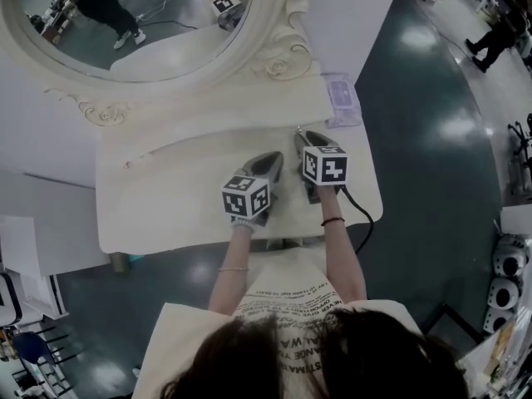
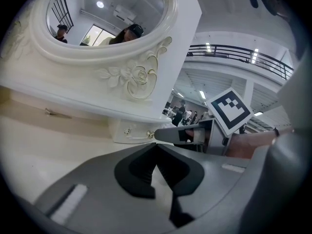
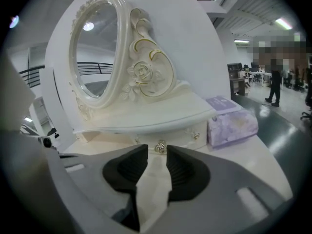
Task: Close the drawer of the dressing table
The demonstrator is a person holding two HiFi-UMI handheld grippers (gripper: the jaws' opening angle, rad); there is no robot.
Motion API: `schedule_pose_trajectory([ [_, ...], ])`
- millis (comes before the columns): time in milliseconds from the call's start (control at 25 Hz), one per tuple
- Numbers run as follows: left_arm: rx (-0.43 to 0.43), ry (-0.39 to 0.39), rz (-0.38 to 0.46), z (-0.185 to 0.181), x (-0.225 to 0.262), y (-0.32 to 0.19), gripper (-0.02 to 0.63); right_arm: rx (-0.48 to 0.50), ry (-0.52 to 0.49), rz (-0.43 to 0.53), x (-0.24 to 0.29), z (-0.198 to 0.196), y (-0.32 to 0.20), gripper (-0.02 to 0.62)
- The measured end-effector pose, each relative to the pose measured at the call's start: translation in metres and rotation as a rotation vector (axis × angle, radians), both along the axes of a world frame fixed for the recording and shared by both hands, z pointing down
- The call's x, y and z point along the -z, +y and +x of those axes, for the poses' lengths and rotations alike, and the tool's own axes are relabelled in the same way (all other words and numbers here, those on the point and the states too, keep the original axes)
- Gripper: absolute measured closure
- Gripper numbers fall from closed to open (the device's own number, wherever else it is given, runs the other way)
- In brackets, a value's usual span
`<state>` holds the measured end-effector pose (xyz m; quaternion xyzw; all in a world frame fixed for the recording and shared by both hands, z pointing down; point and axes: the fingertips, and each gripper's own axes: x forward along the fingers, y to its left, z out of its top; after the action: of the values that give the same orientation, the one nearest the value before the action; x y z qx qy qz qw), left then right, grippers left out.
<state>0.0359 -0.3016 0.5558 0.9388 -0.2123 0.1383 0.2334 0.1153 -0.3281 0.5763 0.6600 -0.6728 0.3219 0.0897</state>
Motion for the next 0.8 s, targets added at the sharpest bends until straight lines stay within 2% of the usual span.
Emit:
schedule_pose_trajectory([
  [400, -0.048, 0.021, 0.055, -0.005, 0.019, 0.018, 0.604, 0.132, 0.008, 0.085, 0.027, -0.023, 0.025, 0.511],
  [800, -0.083, 0.052, 0.107, -0.011, 0.04, 0.03, 0.604, 0.17, 0.005, 0.176, 0.056, -0.04, 0.04, 0.566],
])
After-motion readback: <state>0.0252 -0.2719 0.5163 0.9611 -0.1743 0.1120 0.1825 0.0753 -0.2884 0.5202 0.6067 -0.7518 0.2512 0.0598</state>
